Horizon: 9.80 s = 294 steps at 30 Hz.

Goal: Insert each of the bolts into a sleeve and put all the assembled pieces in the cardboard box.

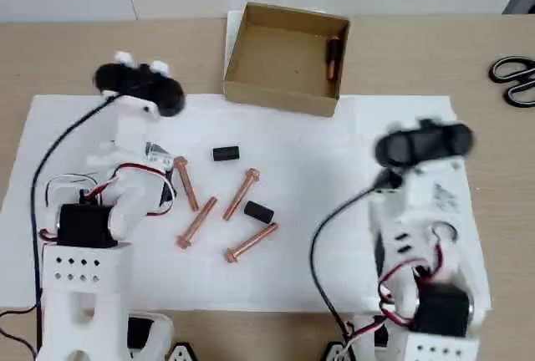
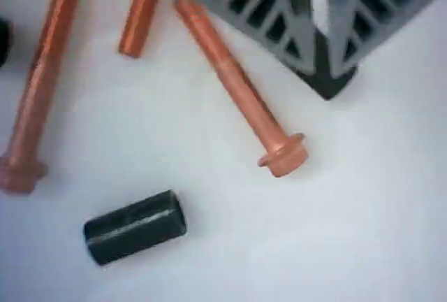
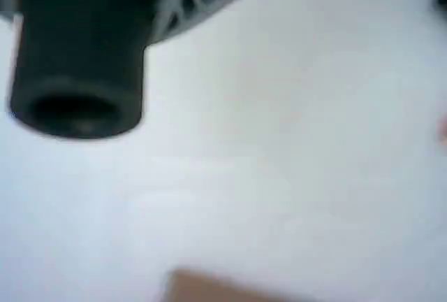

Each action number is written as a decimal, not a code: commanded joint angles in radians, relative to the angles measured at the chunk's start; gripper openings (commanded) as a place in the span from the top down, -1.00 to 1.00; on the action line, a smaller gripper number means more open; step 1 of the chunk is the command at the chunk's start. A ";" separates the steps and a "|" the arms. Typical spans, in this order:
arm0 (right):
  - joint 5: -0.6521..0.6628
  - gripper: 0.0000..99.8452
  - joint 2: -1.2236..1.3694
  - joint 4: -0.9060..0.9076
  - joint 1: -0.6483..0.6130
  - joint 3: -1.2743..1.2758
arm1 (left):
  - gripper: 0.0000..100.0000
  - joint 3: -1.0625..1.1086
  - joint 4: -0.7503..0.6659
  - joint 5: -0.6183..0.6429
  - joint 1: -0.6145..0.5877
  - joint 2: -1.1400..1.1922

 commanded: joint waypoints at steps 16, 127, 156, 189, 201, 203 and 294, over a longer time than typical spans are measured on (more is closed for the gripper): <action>-0.009 0.99 -0.438 -0.119 0.263 0.560 | 0.99 0.062 0.258 -0.523 0.379 0.086; -0.011 0.99 -0.440 -0.231 0.262 0.706 | 0.80 -0.719 0.276 -0.026 0.356 0.973; -0.011 0.99 -0.440 -0.231 0.263 0.706 | 0.80 -1.185 0.470 0.107 0.310 1.367; -0.011 0.99 -0.440 -0.231 0.260 0.707 | 0.80 -0.854 0.470 0.135 0.370 1.106; -0.011 0.99 -0.440 -0.231 0.262 0.707 | 0.80 -0.860 0.456 0.141 0.359 1.237; -0.011 0.99 -0.440 -0.231 0.260 0.707 | 0.80 -0.858 0.450 0.141 0.362 1.238; -0.012 0.99 -0.438 -0.796 -0.671 0.727 | 0.99 0.289 -0.901 0.348 0.350 -0.445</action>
